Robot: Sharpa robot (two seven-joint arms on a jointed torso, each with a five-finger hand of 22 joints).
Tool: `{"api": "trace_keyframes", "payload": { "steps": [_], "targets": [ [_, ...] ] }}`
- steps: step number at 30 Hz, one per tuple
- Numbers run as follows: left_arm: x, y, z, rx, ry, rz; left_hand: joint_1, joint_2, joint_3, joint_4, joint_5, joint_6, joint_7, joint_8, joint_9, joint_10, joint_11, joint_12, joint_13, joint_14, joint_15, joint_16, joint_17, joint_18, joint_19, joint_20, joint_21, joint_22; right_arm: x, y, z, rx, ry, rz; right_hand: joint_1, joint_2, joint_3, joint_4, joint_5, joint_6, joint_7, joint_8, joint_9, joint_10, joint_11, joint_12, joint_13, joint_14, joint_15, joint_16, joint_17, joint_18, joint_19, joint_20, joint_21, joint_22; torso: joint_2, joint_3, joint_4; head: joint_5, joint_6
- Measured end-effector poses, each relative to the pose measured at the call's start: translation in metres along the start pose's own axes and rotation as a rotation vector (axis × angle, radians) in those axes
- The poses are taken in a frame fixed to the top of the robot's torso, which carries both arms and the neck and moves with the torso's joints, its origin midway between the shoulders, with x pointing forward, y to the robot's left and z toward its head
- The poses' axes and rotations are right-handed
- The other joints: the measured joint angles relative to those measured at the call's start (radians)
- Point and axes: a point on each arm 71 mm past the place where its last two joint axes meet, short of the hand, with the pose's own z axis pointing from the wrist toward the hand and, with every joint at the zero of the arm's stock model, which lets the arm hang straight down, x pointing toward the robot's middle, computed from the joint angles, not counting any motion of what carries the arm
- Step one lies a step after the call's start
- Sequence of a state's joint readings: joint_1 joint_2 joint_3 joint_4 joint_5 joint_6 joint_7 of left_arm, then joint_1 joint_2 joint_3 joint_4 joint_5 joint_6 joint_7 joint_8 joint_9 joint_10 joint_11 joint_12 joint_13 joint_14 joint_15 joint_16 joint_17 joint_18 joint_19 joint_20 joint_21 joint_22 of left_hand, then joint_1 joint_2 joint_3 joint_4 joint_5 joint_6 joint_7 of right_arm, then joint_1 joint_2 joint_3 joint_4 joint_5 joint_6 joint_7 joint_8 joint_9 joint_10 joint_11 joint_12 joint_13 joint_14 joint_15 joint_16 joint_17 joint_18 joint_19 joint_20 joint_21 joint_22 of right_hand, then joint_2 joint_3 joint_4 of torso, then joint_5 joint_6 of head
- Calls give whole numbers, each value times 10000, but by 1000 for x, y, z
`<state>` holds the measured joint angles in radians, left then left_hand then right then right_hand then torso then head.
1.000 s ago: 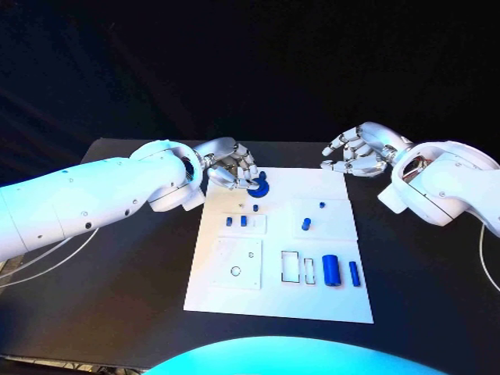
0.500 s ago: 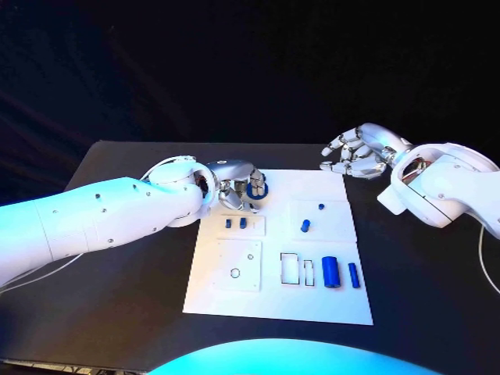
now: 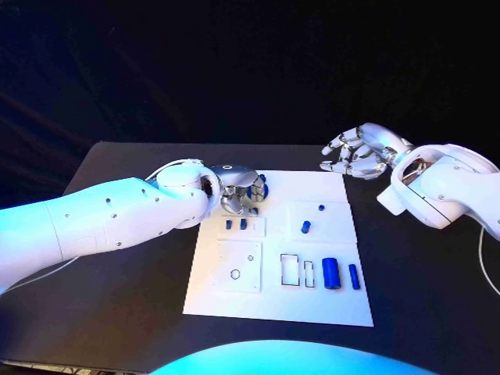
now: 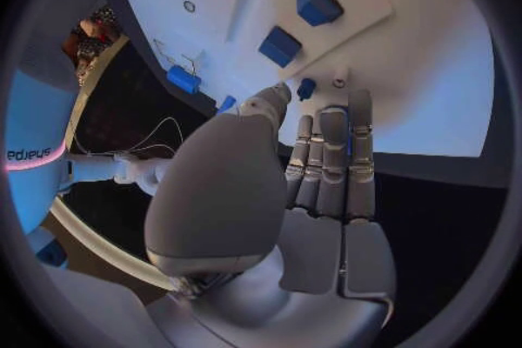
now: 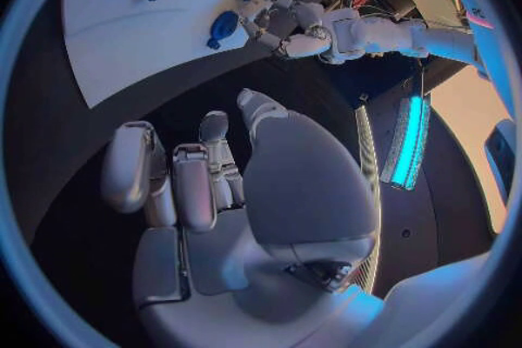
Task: Assemble the parts on the task board
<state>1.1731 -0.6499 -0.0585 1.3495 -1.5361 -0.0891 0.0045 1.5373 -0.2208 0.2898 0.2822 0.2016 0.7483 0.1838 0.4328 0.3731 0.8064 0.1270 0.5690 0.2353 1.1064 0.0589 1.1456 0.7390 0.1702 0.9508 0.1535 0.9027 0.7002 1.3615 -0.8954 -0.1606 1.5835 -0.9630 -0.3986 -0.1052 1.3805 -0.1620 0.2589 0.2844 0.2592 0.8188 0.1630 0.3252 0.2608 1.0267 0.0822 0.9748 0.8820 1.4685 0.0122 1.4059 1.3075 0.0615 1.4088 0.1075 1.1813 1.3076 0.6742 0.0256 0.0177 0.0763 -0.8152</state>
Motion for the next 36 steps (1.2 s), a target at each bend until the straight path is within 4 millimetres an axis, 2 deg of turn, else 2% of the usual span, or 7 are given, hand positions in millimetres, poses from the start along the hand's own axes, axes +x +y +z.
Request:
{"api": "trace_keyframes", "payload": {
  "steps": [3, 6, 8, 13, 20, 36],
  "targets": [
    [0, 3, 1, -90, 4, 88, 181, 18, 326, -12, 37, 160, -19, -77, -129, 164, -22, -58, -128, 143, -35, 245, 128, -1, 13, -13, 231, 199, 0, 0, 0, -18, -24, 4, 0, 0, 0, 0, 0, 0, -1, 0, 0, -1, -1, 0, 0, 0, 0, 0, 0, -1, 0, 0, 0, 0, -7, 5, -1, 10, 7],
    [0, 5, 3, -153, 7, 142, 331, -70, 797, -64, 37, 464, -74, -131, -295, 468, -60, -175, -293, 342, -83, 559, 307, 0, 215, -36, 667, 671, 0, 1, 0, -33, -33, 8, 0, 0, 27, 27, 0, 0, -1, 39, 0, -3, -3, -60, -63, 0, 1, -94, -8, 0, -54, 54, -140, -1, -9, 6, 0, 10, 10],
    [0, 5, 4, -166, 16, 169, 400, -139, 1209, -133, 37, 721, -180, -139, -391, 744, -126, -306, -428, 341, -83, 651, 277, 0, 215, -35, 864, 866, 0, 1, 0, -40, -36, 10, -7, -7, 27, 27, 0, -1, -2, 39, 0, -3, -4, -78, -114, 0, 0, -212, -132, 157, -163, 19, -354, -1, -9, 6, 0, 18, 10],
    [2, 2, 8, -94, 103, 203, 313, -284, 1847, -285, 37, 1111, -317, -257, -561, 1205, -234, -621, -667, 559, -232, 1004, 481, 1, 312, -132, 1363, 1429, 1, 2, 0, -69, -22, 16, -39, -39, 27, 27, 0, -1, -3, 39, 0, -6, -7, -78, -122, -1, 1, -214, -169, 157, -163, 19, -392, -1, -6, 6, 0, 30, -36],
    [5, 1, 10, -44, 228, 218, 213, -383, 2004, -367, 37, 1152, -338, -348, -613, 1310, -229, -698, -741, 678, -247, 1129, 635, 0, 357, -178, 1536, 1674, 1, 2, 0, -82, -12, 21, -39, -39, 26, 27, 0, -16, -17, 39, 1, -7, -9, -78, -122, -1, 1, -213, -178, 157, -162, 19, -391, -2, 4, 6, 0, 6, -79],
    [6, 0, 11, -6, 430, 210, 67, -421, 2100, -464, 37, 1152, -338, -486, -685, 1375, -233, -863, -801, 801, -229, 1322, 795, -1, 447, -161, 1703, 1894, 1, 2, 0, -77, -12, 21, -39, -39, 81, 25, 42, -17, -19, 76, 2, -5, -7, -78, -117, -1, 1, -213, -178, 156, -162, 19, -390, -4, 0, -6, 12, -24, -94]
  ]
}}
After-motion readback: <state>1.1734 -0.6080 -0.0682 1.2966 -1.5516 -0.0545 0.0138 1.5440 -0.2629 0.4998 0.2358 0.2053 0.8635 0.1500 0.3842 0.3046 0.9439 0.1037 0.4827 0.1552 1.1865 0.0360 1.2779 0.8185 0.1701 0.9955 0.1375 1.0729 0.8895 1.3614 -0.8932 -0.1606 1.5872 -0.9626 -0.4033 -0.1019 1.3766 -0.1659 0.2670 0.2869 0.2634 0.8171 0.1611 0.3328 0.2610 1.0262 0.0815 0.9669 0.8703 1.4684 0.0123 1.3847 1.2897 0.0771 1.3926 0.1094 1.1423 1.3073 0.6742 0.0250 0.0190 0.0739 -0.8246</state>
